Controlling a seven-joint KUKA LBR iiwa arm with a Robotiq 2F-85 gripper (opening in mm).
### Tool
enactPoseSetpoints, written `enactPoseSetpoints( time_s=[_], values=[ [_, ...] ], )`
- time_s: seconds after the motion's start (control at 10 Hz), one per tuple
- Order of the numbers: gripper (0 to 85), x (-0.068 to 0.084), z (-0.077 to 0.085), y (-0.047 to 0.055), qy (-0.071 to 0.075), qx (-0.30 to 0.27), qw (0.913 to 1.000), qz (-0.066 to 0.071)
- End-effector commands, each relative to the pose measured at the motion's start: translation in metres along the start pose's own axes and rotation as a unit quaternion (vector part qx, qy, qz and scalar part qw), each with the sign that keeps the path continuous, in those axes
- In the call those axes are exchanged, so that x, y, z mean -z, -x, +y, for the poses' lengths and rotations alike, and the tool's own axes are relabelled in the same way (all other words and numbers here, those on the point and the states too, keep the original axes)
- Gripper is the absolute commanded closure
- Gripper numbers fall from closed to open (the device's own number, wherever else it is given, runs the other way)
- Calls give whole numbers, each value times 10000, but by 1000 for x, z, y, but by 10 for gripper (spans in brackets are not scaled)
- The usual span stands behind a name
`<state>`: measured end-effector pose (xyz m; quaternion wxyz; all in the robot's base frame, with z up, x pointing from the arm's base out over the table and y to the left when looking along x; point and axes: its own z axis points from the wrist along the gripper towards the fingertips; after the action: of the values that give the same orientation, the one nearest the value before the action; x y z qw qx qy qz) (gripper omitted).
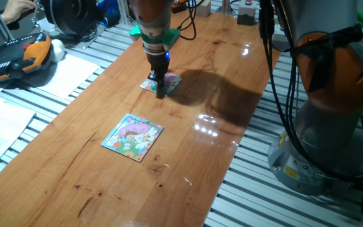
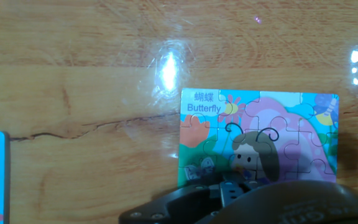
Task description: Assemble one piece of a puzzle
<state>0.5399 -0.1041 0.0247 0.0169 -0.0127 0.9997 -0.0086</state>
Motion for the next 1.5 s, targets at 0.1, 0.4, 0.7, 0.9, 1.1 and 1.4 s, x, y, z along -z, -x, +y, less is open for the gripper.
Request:
enactPoseSetpoints(
  time_s=[0.1,0.4,0.7,0.9,1.1,1.4],
  values=[
    [850,-1,0,0,0,0,10000,-1],
    [850,-1,1,1,-8,1,10000,-8],
    [850,-1,1,2,-16,16,10000,-16],
    [850,-2,1,2,-16,24,10000,-16],
    [850,-2,1,0,-16,24,10000,-16],
    [850,-1,1,-4,-32,32,10000,-31]
  ],
)
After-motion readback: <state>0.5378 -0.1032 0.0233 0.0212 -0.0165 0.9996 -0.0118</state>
